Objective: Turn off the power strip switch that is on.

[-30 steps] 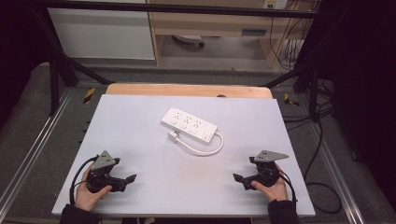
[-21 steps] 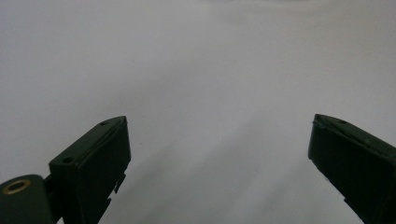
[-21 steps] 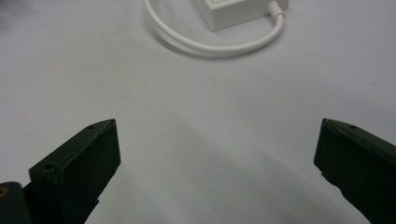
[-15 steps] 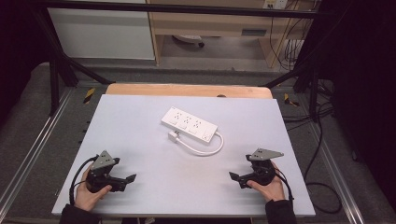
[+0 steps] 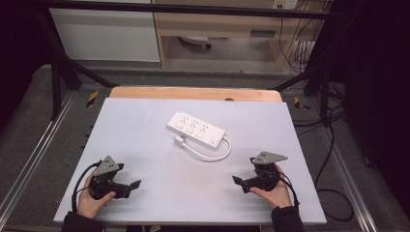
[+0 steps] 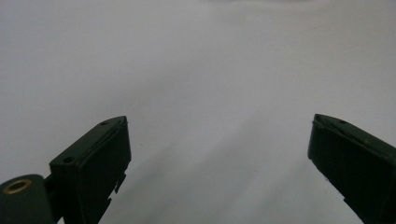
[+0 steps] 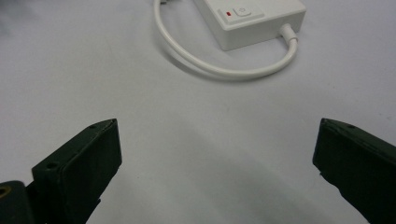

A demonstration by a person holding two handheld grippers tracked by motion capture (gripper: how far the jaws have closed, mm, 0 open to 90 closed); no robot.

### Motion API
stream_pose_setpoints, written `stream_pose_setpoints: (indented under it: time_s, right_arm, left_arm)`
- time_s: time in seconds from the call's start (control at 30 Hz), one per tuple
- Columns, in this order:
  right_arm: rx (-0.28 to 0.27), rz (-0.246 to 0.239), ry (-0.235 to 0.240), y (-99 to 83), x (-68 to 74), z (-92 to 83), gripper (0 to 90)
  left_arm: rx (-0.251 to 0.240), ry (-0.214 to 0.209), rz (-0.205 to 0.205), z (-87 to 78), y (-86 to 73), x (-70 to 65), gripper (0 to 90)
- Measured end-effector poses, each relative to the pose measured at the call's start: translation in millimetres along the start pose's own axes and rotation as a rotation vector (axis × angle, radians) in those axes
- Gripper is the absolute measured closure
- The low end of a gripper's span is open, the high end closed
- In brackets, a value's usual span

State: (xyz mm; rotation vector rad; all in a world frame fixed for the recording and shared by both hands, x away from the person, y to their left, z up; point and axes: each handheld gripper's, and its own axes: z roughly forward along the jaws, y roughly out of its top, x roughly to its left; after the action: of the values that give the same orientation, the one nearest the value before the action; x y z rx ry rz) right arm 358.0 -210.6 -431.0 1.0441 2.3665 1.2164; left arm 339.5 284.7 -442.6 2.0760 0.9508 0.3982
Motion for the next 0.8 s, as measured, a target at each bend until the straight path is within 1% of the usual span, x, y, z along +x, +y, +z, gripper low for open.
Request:
stream_pose_setpoints:
  time_s: [0.1, 0.2, 0.33, 0.8]
  right_arm:
    - [-0.013, -0.004, 0.001, 3.8, 1.9, 1.3, 2.5]
    - [-0.014, -0.007, 0.001, 6.3, 2.7, 1.6, 2.8]
    - [-0.013, -0.001, 0.001, 11.4, 4.1, 4.1, 3.7]
    - [-0.005, -0.015, -0.009, 25.3, 7.7, 15.6, 9.2]
  left_arm:
    - [0.001, 0.001, 0.001, 0.0, 0.0, -0.1, 5.7]
    - [0.001, 0.002, 0.001, -0.1, 0.0, 0.1, 5.7]
    - [0.001, 0.003, 0.001, -0.4, 0.1, 0.2, 5.7]
    - [0.003, 0.006, 0.003, -0.4, 0.0, 0.3, 5.8]
